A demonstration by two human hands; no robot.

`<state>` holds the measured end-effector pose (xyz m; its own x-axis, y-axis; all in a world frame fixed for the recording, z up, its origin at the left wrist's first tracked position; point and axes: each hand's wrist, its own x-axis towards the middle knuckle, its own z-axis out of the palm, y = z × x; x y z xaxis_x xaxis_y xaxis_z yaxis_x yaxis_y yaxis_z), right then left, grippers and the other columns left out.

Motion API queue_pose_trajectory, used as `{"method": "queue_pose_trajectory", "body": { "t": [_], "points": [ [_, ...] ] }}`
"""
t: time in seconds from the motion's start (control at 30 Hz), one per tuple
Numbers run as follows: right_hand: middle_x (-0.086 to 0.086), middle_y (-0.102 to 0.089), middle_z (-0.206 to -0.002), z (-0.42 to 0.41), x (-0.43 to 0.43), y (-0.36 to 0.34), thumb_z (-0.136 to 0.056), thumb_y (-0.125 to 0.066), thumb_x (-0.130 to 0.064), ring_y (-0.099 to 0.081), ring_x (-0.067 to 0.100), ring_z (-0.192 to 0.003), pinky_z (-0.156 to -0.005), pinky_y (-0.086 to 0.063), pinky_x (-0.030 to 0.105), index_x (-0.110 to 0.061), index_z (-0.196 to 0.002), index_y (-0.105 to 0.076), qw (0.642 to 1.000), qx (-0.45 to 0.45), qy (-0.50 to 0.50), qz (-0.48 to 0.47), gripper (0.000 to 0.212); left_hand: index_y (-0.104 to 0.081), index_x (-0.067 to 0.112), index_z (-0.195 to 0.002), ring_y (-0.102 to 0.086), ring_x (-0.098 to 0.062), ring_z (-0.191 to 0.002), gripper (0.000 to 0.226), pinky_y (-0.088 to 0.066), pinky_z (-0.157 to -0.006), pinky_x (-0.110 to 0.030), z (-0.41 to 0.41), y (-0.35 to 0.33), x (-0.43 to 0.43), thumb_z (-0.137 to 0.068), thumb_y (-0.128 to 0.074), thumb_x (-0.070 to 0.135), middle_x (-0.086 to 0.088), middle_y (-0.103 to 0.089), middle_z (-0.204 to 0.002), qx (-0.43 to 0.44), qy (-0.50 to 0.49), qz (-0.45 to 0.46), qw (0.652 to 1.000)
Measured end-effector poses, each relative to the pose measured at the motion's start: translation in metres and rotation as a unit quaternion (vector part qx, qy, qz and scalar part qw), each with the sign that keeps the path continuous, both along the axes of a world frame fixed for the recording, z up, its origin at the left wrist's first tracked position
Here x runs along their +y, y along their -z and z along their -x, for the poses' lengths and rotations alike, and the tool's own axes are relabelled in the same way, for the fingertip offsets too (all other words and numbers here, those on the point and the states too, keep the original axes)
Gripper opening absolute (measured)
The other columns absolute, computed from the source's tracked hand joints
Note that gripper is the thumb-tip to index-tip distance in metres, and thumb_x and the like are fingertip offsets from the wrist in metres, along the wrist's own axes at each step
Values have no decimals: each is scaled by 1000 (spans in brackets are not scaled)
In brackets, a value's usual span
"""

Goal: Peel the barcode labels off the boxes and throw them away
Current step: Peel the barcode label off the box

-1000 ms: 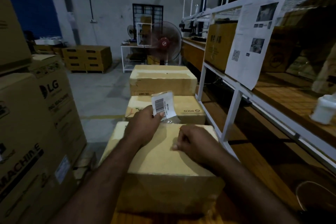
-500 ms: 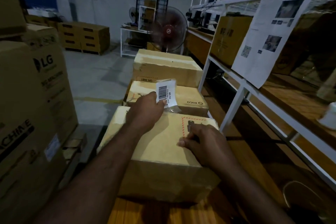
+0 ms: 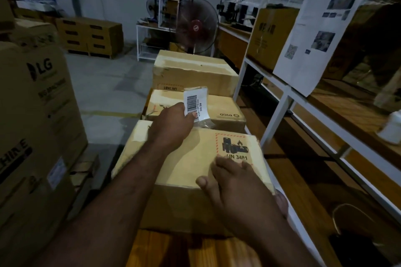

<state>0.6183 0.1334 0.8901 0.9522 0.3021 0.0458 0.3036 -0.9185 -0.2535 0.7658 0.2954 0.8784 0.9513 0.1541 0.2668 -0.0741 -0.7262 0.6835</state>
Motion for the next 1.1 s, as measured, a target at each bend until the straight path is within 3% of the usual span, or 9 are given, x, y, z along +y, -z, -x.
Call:
{"method": "queue_pose_trajectory", "body": {
  "t": [0.07, 0.17, 0.23, 0.37, 0.53, 0.67, 0.83, 0.97, 1.1],
  "points": [
    [-5, -36, -156, -13, 4, 0, -69, 21, -80, -29, 12, -143, -122, -10, 49, -22, -140, -50, 1000, -6, 8, 9, 116, -63, 29, -117, -65, -25, -99, 37, -52, -80, -36, 0, 0, -1, -92, -49, 51, 5, -71, -116, -4, 11, 3, 1000],
    [-2, -9, -166, -53, 11, 7, -81, 5, -79, -6, 15, -152, -121, 1, 55, -19, -156, -20, 999, 9, 21, 46, 99, -63, 30, -115, -66, -24, -95, 41, -55, -82, -40, 2, -1, 0, -88, -45, 56, 6, -72, -111, -6, 11, 8, 1000],
    [0, -1, -166, -75, 17, 8, -85, 1, -78, 1, 16, -153, -120, 2, 58, -18, -157, -12, 997, 22, 34, 59, 95, -64, 30, -114, -66, -24, -95, 42, -55, -82, -41, 2, -2, 2, -86, -46, 55, 6, -73, -110, -4, 6, 14, 1000],
    [5, 0, -166, -82, 26, 9, -79, 1, -85, 4, 21, -153, -119, 8, 59, -16, -158, -9, 995, 8, 45, 91, 105, -65, 28, -114, -66, -24, -95, 38, -54, -83, -39, -1, -3, 3, -88, -48, 51, 5, -72, -111, -3, -1, 34, 999],
    [1, 4, -166, -5, 16, 0, -60, 16, -87, 5, 17, -152, -120, 11, 52, -20, -158, -4, 993, 43, 2, 106, 120, -66, 25, -114, -65, -25, -100, 34, -54, -84, -39, -10, 0, 3, -91, -51, 46, 2, -71, -117, -6, -5, 61, 998],
    [-6, 6, -166, 0, 7, -2, -66, 11, -85, 6, 13, -152, -118, 11, 58, -26, -158, -2, 990, 61, 22, 122, 110, -66, 23, -114, -65, -26, -101, 32, -53, -83, -37, -11, 1, 1, -94, -53, 43, 1, -71, -118, -5, -6, 55, 998],
    [2, 1, -166, -70, 18, 6, -71, 7, -88, 3, 18, -153, -116, 9, 64, -18, -158, -9, 994, 24, 60, 86, 113, -64, 27, -115, -65, -25, -99, 39, -54, -86, -43, -4, -1, 2, -89, -49, 50, 5, -72, -114, -12, 5, 59, 998],
    [8, -4, -166, -71, 38, 4, -76, 3, -87, 0, 22, -153, -118, 8, 60, -13, -157, -14, 996, -2, 8, 90, 110, -64, 25, -113, -65, -27, -99, 36, -54, -86, -42, -6, -2, 6, -89, -49, 49, 1, -72, -114, -11, -7, 56, 998],
    [-2, 3, -166, -14, 27, 6, -69, 9, -86, 4, 14, -152, -121, 9, 53, -21, -158, -6, 994, 22, -27, 102, 111, -65, 21, -114, -64, -29, -103, 32, -50, -81, -35, -11, 0, 4, -95, -52, 42, -1, -70, -119, -8, -12, 49, 999]
  ]
}}
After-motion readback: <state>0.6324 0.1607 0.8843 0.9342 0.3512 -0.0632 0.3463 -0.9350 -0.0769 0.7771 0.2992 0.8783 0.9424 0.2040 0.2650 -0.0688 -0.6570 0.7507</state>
